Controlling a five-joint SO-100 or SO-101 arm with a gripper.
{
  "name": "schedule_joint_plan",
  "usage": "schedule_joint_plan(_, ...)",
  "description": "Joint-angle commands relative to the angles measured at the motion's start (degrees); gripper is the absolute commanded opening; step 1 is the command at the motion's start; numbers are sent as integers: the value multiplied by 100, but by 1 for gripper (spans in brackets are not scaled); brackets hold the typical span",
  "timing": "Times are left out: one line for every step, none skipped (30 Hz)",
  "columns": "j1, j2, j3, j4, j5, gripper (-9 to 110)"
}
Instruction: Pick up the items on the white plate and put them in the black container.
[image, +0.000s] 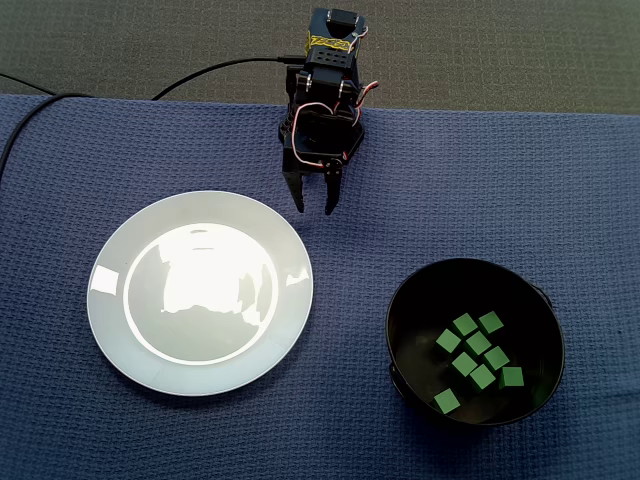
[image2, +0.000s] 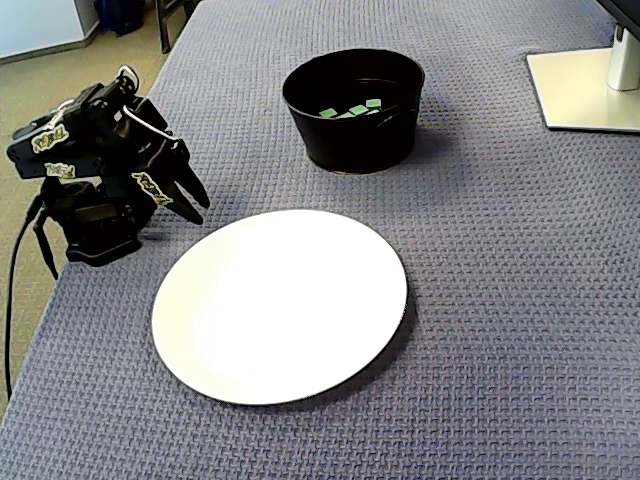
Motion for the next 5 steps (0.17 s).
schedule_joint_plan(88,-26,299,773,18,9)
schedule_joint_plan(88,-26,299,773,18,9)
schedule_joint_plan(88,-26,299,773,18,9)
schedule_joint_plan(88,-26,299,773,18,9)
schedule_joint_plan(88,-26,299,773,18,9)
